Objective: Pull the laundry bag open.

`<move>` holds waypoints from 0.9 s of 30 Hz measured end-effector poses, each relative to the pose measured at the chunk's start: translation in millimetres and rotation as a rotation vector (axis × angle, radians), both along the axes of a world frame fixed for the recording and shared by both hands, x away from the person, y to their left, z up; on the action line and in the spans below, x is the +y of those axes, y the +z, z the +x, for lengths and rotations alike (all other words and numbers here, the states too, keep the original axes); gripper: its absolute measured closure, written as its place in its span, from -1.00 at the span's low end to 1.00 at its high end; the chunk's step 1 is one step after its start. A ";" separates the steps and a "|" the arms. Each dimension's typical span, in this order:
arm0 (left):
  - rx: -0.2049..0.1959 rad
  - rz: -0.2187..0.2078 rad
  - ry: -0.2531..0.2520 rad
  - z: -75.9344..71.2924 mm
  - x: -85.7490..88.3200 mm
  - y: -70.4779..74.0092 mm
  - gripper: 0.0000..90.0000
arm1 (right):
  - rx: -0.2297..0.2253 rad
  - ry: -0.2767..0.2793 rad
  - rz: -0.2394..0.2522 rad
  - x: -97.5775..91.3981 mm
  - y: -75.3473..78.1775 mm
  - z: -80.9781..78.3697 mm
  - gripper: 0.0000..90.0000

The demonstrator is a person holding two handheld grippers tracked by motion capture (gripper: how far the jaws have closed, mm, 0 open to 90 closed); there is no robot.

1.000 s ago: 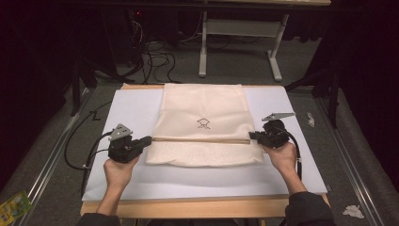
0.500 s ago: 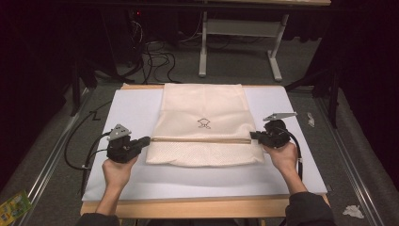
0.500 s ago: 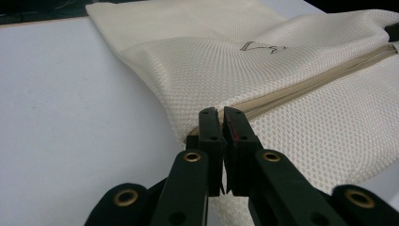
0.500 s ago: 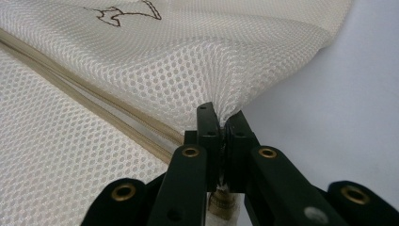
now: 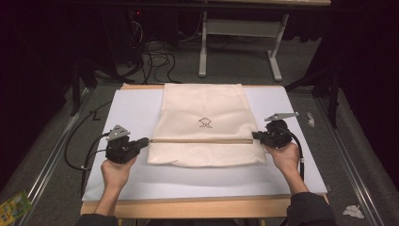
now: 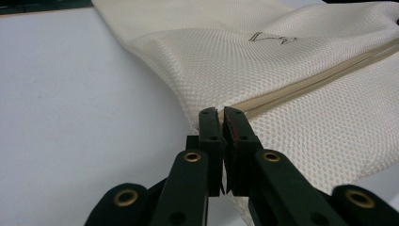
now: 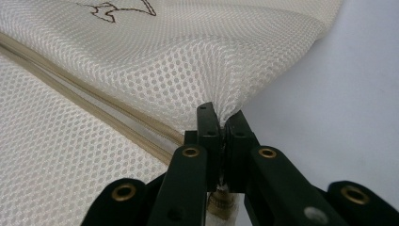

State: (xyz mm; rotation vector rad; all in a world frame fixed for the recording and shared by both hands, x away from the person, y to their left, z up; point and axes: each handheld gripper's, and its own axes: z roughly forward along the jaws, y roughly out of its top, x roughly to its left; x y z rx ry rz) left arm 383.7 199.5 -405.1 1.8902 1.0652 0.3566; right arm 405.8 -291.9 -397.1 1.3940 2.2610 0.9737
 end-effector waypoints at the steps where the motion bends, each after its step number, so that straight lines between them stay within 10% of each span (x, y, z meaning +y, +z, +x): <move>1: 0.003 -0.003 -0.002 0.0 0.2 -0.3 0.94 | -0.003 -0.001 -0.005 -0.8 -0.1 0.3 0.98; 27: 0.031 0.005 -0.014 -5.9 -4.1 -11.3 0.93 | 0.038 -0.011 0.061 -1.8 -25.4 -8.2 0.94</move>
